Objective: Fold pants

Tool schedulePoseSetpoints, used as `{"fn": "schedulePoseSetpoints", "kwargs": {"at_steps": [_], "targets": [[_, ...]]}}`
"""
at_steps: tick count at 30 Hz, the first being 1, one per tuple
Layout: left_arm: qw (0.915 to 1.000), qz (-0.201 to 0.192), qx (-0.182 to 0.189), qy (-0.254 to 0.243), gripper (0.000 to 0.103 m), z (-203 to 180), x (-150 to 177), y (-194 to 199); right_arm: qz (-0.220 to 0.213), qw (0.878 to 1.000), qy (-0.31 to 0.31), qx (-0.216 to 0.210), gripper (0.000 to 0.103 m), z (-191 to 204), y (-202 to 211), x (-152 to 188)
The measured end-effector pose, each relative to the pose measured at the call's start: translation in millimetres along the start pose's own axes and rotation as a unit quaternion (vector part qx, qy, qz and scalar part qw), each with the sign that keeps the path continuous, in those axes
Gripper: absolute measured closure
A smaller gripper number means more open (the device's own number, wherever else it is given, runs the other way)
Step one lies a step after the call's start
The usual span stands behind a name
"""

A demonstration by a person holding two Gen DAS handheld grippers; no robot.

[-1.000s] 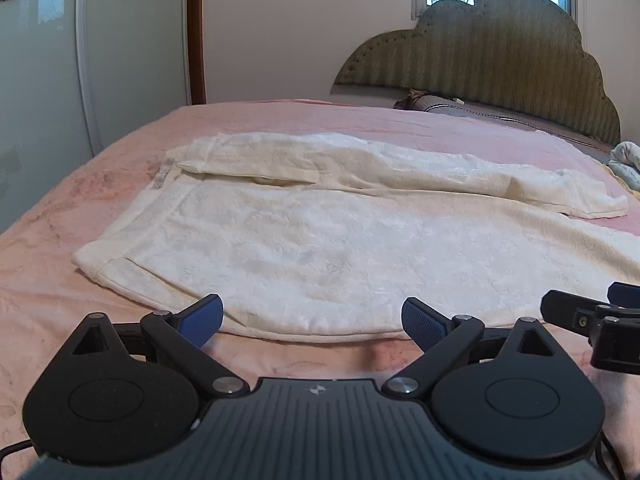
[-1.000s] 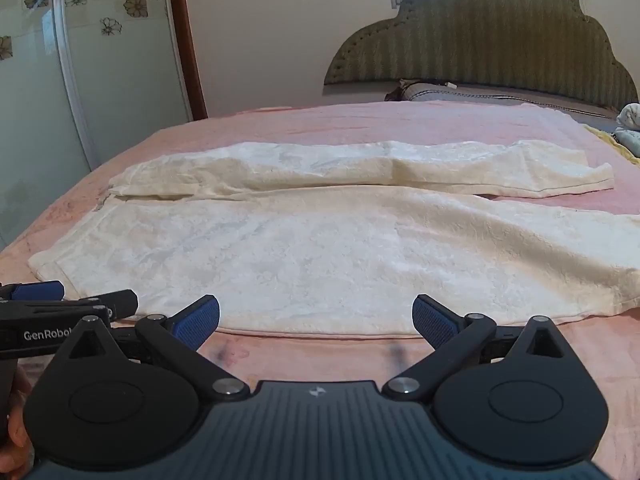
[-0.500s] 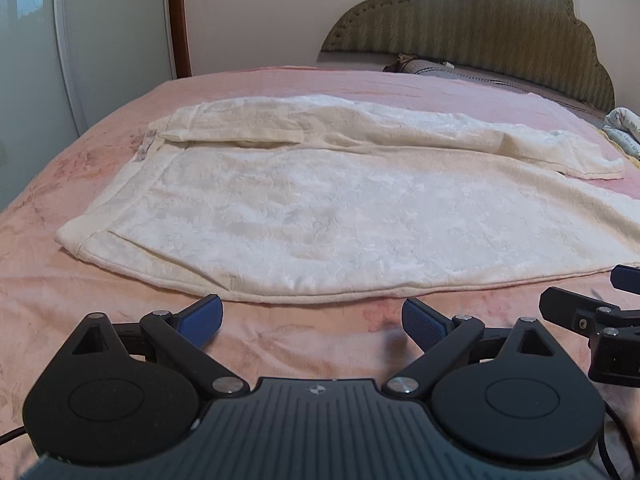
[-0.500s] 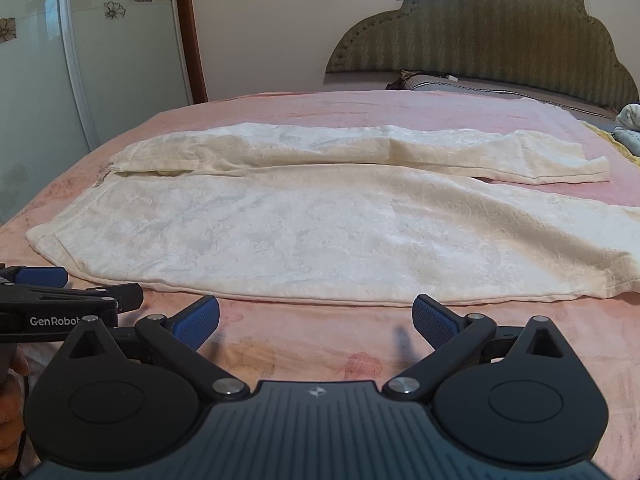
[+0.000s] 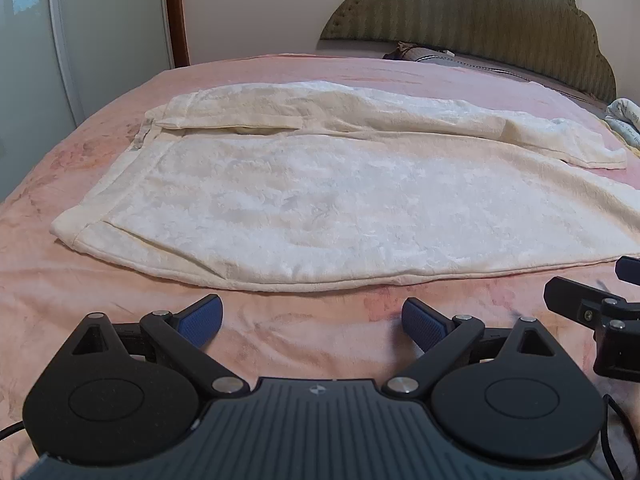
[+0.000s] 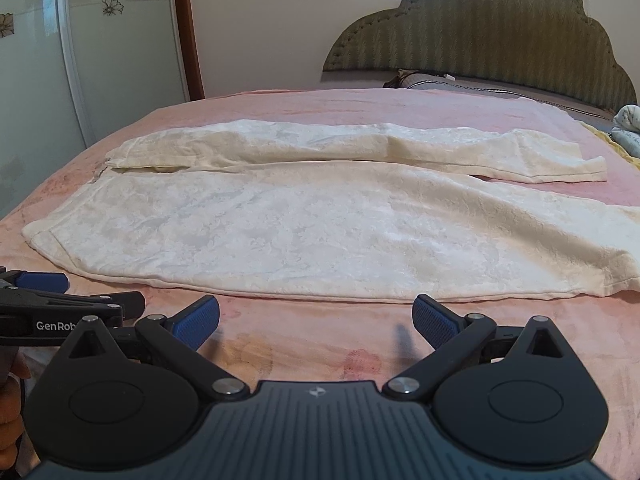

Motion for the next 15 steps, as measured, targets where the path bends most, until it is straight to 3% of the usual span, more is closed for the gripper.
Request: {"fn": "schedulePoseSetpoints", "kwargs": {"at_steps": [15], "targets": [[1.0000,0.003,-0.003,-0.007,0.004,-1.7,1.5,-2.4,0.003,1.000,-0.004,-0.002,0.000,0.8,-2.3,0.1]]}}
Point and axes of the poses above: each gripper's, at about its wrist camera, not at the fingertips, and y roughly against the way its jaws point, z to its left, x to its underside, the point moved 1 cm from there along -y, roughly the way its jaws point, and after that the axes turned 5 degrees about y, right-handed, at the moved point
